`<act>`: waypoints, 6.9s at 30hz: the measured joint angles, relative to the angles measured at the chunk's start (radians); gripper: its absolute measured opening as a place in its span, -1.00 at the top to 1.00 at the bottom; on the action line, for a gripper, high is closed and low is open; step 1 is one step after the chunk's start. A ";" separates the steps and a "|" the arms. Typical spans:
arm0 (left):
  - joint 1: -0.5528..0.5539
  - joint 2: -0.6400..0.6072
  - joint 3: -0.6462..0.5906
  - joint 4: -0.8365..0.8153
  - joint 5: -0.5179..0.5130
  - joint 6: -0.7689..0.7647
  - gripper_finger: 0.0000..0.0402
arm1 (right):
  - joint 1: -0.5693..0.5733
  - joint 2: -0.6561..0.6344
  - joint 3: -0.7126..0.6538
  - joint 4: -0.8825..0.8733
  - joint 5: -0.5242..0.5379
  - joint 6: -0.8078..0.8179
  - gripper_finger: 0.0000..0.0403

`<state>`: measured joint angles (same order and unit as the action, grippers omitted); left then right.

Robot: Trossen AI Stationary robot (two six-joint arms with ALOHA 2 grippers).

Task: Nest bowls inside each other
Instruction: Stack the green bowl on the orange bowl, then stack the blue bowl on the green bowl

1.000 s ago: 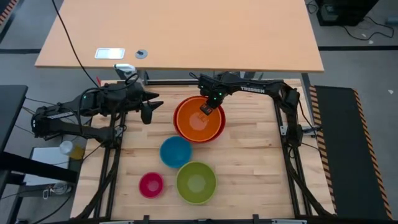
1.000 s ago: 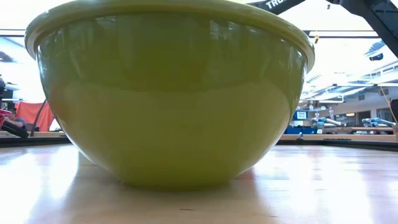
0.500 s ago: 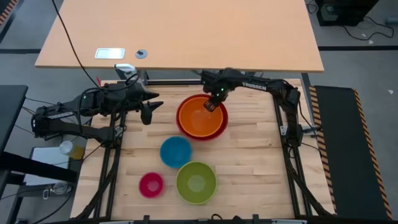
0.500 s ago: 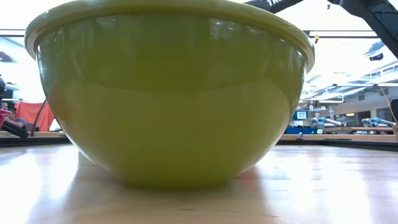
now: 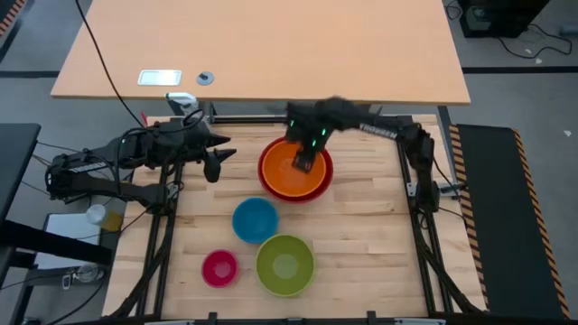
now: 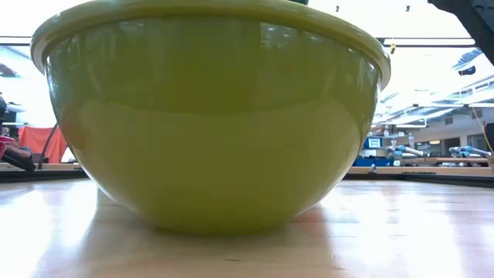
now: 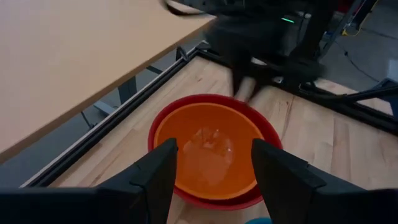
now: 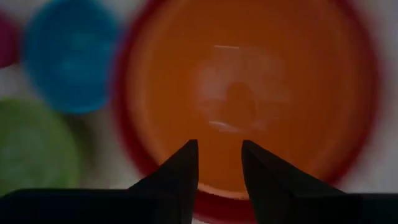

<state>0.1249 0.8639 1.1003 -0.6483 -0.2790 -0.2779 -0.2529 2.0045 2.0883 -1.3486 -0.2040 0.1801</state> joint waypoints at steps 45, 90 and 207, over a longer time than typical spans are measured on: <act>0.000 0.014 -0.001 0.001 0.000 0.011 -0.05 | 0.542 0.007 -0.608 0.684 0.265 0.479 0.14; 0.000 0.013 0.000 -0.025 0.001 -0.134 -0.05 | 0.417 0.004 -0.168 0.095 0.073 0.155 0.89; -0.233 -0.171 0.000 -0.059 -0.130 -0.042 -0.07 | 0.304 0.121 -0.157 0.624 0.062 -0.037 -0.13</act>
<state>-0.1084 0.6925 1.1000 -0.7073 -0.4094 -0.3203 0.0510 2.1257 1.9318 -0.7244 -0.1418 0.1426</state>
